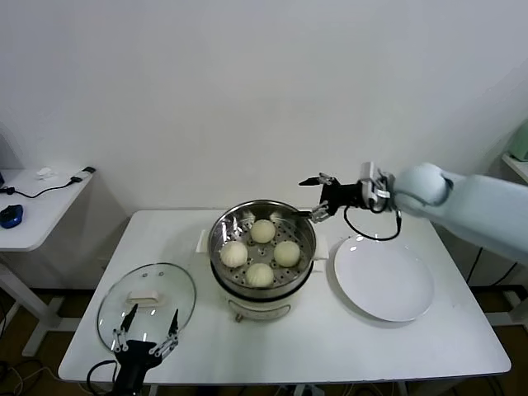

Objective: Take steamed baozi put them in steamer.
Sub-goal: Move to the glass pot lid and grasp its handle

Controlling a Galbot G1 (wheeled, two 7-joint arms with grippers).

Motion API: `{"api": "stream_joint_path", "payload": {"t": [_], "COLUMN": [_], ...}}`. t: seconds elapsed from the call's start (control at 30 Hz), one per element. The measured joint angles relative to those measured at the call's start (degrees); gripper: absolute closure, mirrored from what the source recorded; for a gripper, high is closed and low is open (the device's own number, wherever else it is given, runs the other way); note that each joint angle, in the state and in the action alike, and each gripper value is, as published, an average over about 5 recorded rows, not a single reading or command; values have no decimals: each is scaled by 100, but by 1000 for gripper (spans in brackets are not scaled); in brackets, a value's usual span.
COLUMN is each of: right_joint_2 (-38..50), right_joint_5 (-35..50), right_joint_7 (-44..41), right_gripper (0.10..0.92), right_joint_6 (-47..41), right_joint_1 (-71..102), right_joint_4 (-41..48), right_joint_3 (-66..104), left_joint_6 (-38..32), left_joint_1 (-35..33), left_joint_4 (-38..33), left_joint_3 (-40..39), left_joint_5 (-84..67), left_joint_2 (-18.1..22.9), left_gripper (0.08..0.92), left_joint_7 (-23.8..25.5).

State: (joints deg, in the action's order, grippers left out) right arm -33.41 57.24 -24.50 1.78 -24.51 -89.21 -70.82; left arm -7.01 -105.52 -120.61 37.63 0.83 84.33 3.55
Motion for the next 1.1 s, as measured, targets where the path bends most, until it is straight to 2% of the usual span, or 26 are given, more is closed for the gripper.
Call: {"api": "stream_joint_path", "payload": {"t": [0.27,0.57,0.83,1.1], "right_joint_2": [555,100,-755,-1516], "right_joint_5": [-307,-789,-1275,-1735], "right_joint_7": [551,750,737,726], "right_gripper": [203,203,203,203], "right_joint_6": [248,259,248,271], "right_joint_1": [2986,6330,8578,9671], "right_joint_4": [-514,-958,-1127,-1123], "right_joint_3": [3023,6445,8920,9997], "left_joint_6": [82,220,244,297], "left_joint_1": [13,125,408,865], "left_joint_4": [-118,-217,-105,362], "left_joint_3": [36,207,313,287], "left_joint_5": [201,869,2960,5372], "left_joint_2": [76,51,-144,-348], "left_gripper": [177,177,177,177], "left_joint_7": [44,103,32,-27]}}
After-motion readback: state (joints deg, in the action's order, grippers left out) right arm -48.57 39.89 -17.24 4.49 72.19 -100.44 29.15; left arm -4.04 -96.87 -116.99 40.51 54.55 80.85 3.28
